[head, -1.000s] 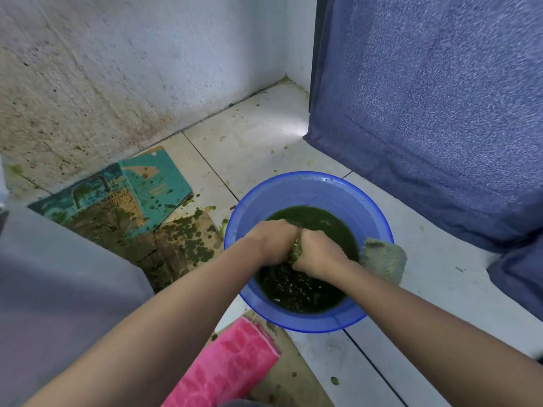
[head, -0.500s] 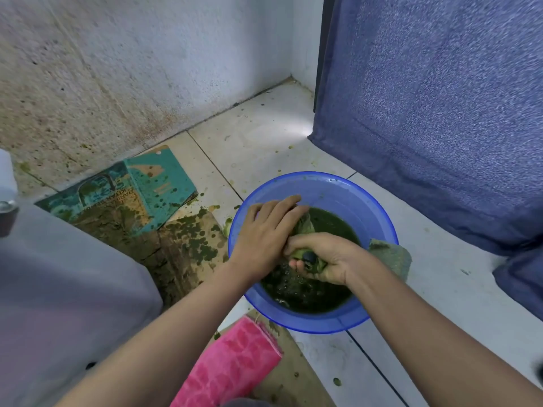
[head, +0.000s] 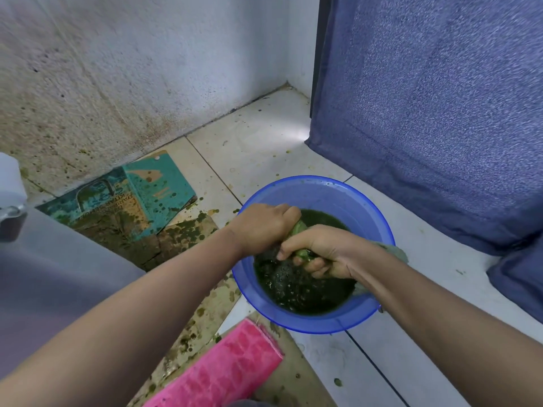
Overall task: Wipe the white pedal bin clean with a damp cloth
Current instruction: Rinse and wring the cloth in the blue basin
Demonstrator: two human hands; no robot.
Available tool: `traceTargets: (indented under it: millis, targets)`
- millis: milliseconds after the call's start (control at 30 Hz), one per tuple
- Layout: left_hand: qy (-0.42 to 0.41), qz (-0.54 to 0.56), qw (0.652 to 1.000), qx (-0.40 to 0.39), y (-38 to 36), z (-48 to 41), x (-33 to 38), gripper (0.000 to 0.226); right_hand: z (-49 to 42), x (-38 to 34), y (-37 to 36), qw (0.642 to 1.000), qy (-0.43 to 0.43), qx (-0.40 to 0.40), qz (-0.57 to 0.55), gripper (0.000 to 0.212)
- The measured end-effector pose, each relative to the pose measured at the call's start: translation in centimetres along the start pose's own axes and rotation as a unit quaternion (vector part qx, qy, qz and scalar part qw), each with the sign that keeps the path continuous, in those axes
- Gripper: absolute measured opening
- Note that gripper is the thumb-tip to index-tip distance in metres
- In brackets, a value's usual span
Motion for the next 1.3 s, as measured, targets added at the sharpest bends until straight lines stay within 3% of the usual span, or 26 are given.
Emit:
traceTargets:
  millis: [67,133,267,433,600,733,800,967,1167,1300]
  targets:
    - [0.034,-0.028,0.997,-0.06,-1.0,-0.5,-0.3,0.03,-0.4,-0.5,1.9,0.989,0.041,0.11,0.092,0.01]
    - [0.059,-0.023,0.995,-0.08,-1.3,-0.9,0.0,0.026,-0.5,-1.3,3.3,0.959,0.091,0.194,0.184,0.023]
    - [0.095,-0.032,0.991,-0.084,-1.4,-1.3,0.5,0.017,0.0,-2.8,3.8,0.875,0.186,0.276,0.351,0.021]
    - [0.188,0.021,0.979,-0.078,-2.0,0.6,0.6,0.012,0.7,-2.9,2.7,0.794,0.289,0.302,0.44,0.019]
    - [0.304,0.136,0.942,-0.047,-1.9,2.7,0.5,0.016,1.4,-3.6,1.7,0.708,0.418,0.296,0.486,0.023]
    - [0.378,0.259,0.889,-0.012,-2.0,3.6,0.8,0.012,3.9,-4.8,1.3,0.593,0.555,0.324,0.485,0.03]
    - [0.411,0.323,0.852,0.022,-1.9,3.8,1.1,0.01,5.4,-5.6,1.5,0.555,0.6,0.347,0.459,0.035]
    - [0.473,0.408,0.774,0.102,-1.4,4.5,1.1,0.016,7.6,-6.4,1.7,0.521,0.635,0.396,0.411,0.022]
    - [0.494,0.439,0.725,0.194,-0.4,5.2,1.4,0.014,9.8,-7.0,1.5,0.488,0.658,0.431,0.38,0.022]
    - [0.51,0.459,0.706,0.178,-1.5,5.7,2.4,0.014,9.3,-5.7,1.7,0.509,0.65,0.422,0.374,0.03]
Point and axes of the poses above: each hand's wrist, its own z-axis away from the middle knuckle, its own y-axis out of the back of the hand, x = y × z, the point moved 9 cm from there along -z, towards the middle knuckle, and after that the axes turned 13 degrees about x, right-handed, at the moved point
